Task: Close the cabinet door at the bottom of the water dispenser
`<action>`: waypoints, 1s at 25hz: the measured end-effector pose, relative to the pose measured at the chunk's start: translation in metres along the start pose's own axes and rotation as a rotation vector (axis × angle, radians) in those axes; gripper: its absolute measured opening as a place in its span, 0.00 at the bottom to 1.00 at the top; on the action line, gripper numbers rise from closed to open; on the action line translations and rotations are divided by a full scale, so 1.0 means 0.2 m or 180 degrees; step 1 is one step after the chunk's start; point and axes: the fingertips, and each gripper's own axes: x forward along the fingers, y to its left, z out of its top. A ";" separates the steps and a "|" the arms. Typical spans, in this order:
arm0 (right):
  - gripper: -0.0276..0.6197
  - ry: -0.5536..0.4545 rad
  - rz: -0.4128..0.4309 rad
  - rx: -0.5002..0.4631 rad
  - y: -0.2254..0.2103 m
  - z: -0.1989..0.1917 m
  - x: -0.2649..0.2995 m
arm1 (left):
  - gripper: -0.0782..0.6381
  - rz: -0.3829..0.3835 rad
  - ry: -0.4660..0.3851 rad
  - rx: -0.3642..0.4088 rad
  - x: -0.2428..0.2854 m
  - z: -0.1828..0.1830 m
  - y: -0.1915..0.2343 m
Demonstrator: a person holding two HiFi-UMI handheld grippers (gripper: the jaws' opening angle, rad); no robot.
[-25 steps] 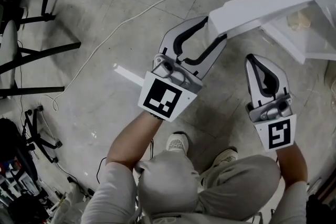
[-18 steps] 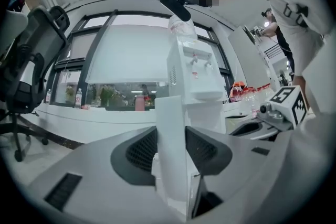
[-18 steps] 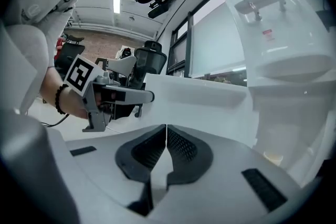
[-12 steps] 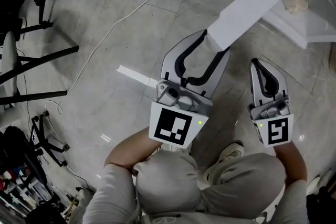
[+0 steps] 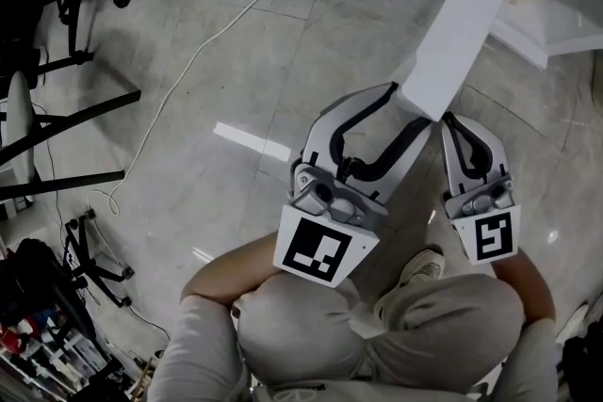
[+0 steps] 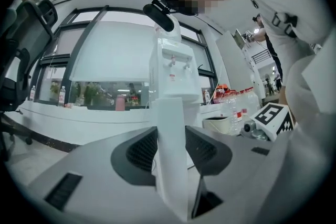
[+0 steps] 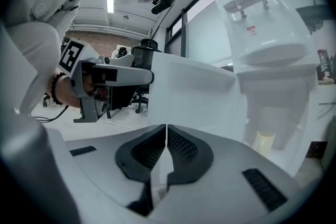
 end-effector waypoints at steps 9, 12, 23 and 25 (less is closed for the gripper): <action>0.07 0.0048 -0.0146 0.0072 0.00 -0.11 -0.13 | 0.23 -0.0401 -0.0112 0.0158 0.04 0.02 -0.22; 0.07 0.0036 -0.0230 0.0103 -0.03 -0.12 -0.17 | 0.22 -0.0536 -0.0135 0.0174 0.06 0.03 -0.28; 0.21 0.0100 -0.0383 0.0149 -0.06 -0.20 -0.27 | 0.21 -0.0796 -0.0224 0.0093 0.13 0.03 -0.43; 0.24 0.0101 -0.0429 0.0156 -0.08 -0.21 -0.28 | 0.21 -0.0846 -0.0245 0.0087 0.15 0.03 -0.46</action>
